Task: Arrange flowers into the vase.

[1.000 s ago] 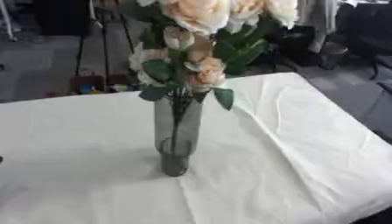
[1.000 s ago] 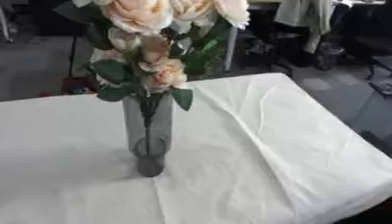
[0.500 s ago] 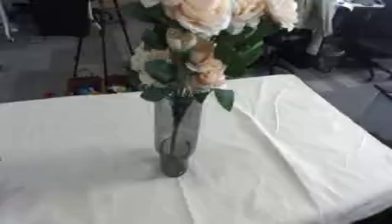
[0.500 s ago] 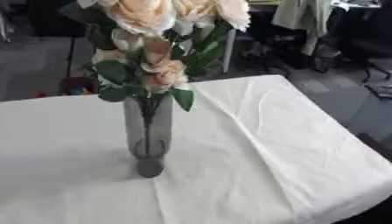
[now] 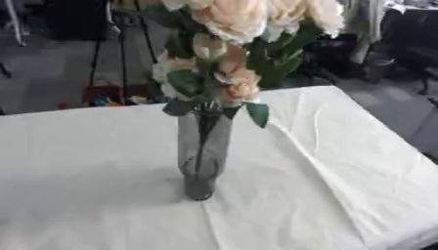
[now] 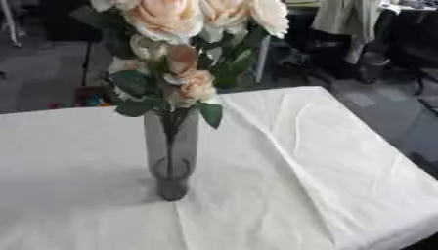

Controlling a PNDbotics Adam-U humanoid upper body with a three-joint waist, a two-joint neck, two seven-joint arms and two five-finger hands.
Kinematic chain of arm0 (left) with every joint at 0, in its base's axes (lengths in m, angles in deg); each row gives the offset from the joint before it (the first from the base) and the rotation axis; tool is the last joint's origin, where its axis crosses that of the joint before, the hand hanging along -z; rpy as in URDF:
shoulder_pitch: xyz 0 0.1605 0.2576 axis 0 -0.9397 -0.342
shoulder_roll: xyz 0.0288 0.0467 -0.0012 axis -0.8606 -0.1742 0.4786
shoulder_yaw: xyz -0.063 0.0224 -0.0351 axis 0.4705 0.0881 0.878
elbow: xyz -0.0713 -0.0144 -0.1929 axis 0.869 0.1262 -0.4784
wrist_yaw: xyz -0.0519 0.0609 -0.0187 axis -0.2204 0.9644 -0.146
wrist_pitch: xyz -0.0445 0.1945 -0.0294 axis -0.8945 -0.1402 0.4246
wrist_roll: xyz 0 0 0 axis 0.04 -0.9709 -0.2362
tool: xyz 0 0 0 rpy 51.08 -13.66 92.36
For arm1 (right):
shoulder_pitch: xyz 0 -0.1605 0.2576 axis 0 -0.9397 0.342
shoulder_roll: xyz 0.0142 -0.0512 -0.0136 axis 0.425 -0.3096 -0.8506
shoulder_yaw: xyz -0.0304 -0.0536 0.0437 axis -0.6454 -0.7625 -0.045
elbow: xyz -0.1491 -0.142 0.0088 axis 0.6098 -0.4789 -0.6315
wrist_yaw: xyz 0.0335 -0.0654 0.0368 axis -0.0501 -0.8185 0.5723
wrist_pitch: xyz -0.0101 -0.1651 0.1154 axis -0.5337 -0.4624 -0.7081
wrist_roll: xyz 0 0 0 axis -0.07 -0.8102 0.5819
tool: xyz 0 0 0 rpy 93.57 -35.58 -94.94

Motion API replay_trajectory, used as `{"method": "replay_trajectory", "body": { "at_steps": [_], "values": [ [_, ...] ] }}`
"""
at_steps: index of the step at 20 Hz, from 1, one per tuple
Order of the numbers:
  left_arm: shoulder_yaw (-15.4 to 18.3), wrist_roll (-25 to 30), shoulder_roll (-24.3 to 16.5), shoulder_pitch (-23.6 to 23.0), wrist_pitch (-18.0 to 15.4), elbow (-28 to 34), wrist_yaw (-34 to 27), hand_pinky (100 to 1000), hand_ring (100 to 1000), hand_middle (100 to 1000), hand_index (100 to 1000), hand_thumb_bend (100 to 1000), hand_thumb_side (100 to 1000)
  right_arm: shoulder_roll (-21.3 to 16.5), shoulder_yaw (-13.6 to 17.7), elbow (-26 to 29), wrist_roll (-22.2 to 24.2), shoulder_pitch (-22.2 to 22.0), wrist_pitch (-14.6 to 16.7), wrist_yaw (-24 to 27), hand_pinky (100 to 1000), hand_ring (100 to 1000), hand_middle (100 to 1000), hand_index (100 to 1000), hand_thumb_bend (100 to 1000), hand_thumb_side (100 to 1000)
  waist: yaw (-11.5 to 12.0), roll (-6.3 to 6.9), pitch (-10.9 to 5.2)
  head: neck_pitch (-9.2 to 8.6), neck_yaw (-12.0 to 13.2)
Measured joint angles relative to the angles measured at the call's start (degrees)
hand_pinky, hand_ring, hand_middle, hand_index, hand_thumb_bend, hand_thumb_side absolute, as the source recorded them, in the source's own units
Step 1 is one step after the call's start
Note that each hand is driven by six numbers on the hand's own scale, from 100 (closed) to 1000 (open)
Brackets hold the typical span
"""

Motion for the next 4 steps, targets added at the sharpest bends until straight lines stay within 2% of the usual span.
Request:
{"method": "replay_trajectory", "body": {
  "at_steps": [4],
  "values": [
    [-0.7, 0.75, 0.31, 0.5, 0.14, 0.24, -0.24, 724, 950, 679, 802, 880, 782, 1.19, -5.49, -5.32, 0.67, 2.44, -3.29, -3.25, 663, 716, 744, 862, 100, 1000, 2.0, 0.14, 0.34, -0.43, -1.71]
  ]
}}
